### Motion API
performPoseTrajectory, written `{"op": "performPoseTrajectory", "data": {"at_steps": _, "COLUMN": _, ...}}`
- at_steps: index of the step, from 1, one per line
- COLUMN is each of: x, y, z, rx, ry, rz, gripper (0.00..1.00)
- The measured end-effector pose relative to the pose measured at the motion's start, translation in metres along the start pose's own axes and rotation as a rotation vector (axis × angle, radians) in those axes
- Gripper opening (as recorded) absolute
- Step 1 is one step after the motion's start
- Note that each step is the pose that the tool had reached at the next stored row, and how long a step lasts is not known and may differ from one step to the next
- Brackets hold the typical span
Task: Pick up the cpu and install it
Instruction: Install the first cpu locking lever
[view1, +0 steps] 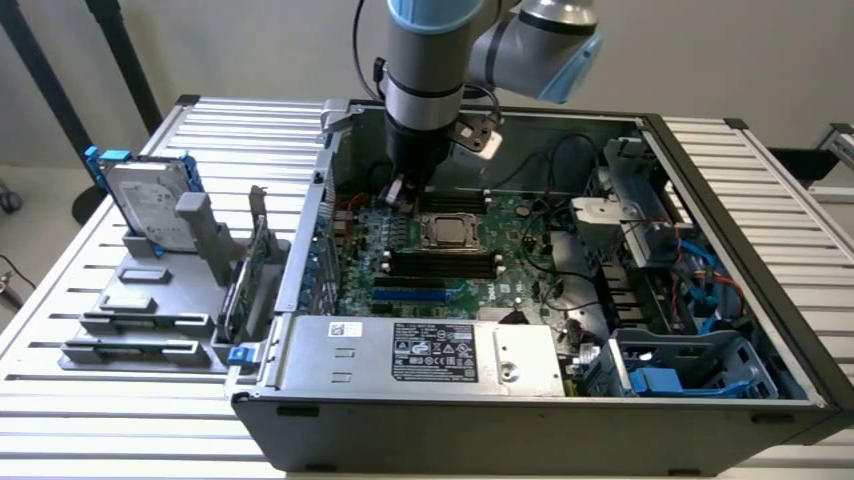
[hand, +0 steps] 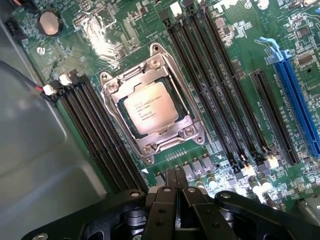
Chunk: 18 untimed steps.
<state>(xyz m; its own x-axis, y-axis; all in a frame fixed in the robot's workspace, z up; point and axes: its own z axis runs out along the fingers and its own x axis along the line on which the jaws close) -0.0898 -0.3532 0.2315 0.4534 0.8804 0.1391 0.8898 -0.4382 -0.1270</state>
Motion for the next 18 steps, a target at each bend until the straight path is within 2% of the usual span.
{"op": "performPoseTrajectory", "data": {"at_steps": 7, "x": 0.0005, "y": -0.0005, "z": -0.0015, "rx": 0.0149, "ry": -0.0155, "rz": -0.109, "gripper": 0.11}}
{"op": "performPoseTrajectory", "data": {"at_steps": 12, "x": 0.0011, "y": -0.0009, "z": -0.0049, "rx": 0.0234, "ry": -0.0232, "rz": -0.170, "gripper": 0.11}}
{"op": "performPoseTrajectory", "data": {"at_steps": 13, "x": 0.0012, "y": -0.0009, "z": -0.0051, "rx": 0.0237, "ry": -0.0251, "rz": -0.178, "gripper": 0.11}}
{"op": "performPoseTrajectory", "data": {"at_steps": 18, "x": 0.0011, "y": -0.0010, "z": -0.0052, "rx": 0.0241, "ry": -0.0257, "rz": -0.178, "gripper": 0.11}}
